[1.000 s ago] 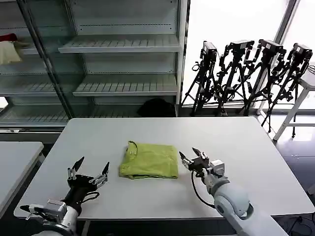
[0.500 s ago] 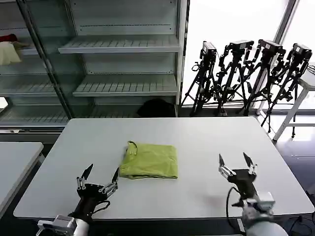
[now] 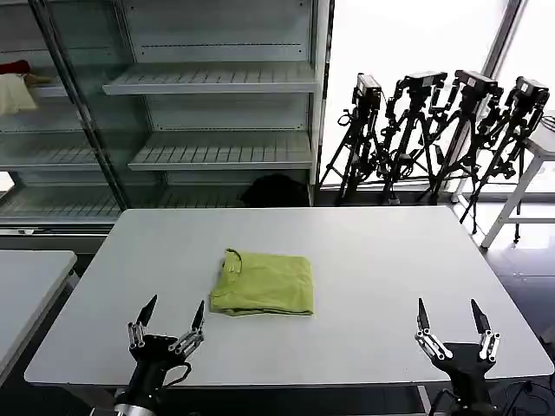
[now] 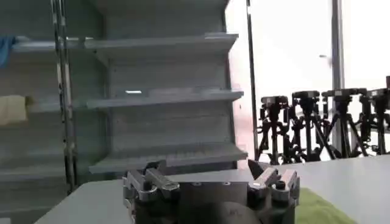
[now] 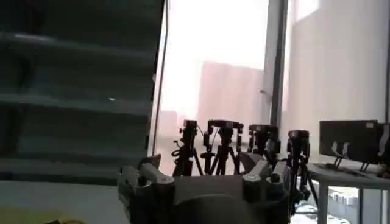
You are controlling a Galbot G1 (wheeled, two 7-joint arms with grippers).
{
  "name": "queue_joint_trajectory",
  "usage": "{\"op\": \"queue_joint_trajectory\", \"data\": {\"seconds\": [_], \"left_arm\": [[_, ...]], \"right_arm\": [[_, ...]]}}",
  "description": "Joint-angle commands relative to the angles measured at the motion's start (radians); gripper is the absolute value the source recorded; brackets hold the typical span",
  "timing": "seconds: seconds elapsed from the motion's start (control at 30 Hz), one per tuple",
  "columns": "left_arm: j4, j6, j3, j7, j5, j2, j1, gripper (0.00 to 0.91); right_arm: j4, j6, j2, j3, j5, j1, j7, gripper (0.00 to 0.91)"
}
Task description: Fold and organize the clothes.
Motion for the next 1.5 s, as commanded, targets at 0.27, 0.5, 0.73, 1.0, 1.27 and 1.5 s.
{"op": "queue_joint_trajectory", "data": {"seconds": [0.27, 0.5, 0.73, 1.0, 1.27, 1.5], "left_arm": [[0.016, -0.097, -0.002, 0.0, 0.029, -0.015, 0.036, 0.907], [0.019, -0.096, -0.001, -0.001, 0.028, -0.018, 0.03, 0.907], [0.022, -0.096, -0.005, -0.002, 0.028, -0.017, 0.031, 0.907], [0.024, -0.096, -0.005, -0.004, 0.028, -0.018, 0.034, 0.907], [0.025, -0.096, 0.0, -0.004, 0.028, -0.019, 0.033, 0.907], [0.021, -0.096, -0.003, -0.004, 0.029, -0.018, 0.038, 0.907]], "right_arm": [[-0.012, 0.17, 0.008, 0.015, -0.05, -0.104, -0.026, 0.907], [-0.011, 0.167, 0.01, 0.011, -0.042, -0.099, -0.029, 0.907], [-0.014, 0.167, 0.007, 0.008, -0.038, -0.095, -0.032, 0.907], [-0.012, 0.156, 0.001, 0.003, -0.033, -0.092, -0.038, 0.907], [-0.01, 0.154, -0.001, 0.004, -0.032, -0.091, -0.042, 0.907], [-0.008, 0.153, -0.004, 0.004, -0.032, -0.09, -0.045, 0.907]]}}
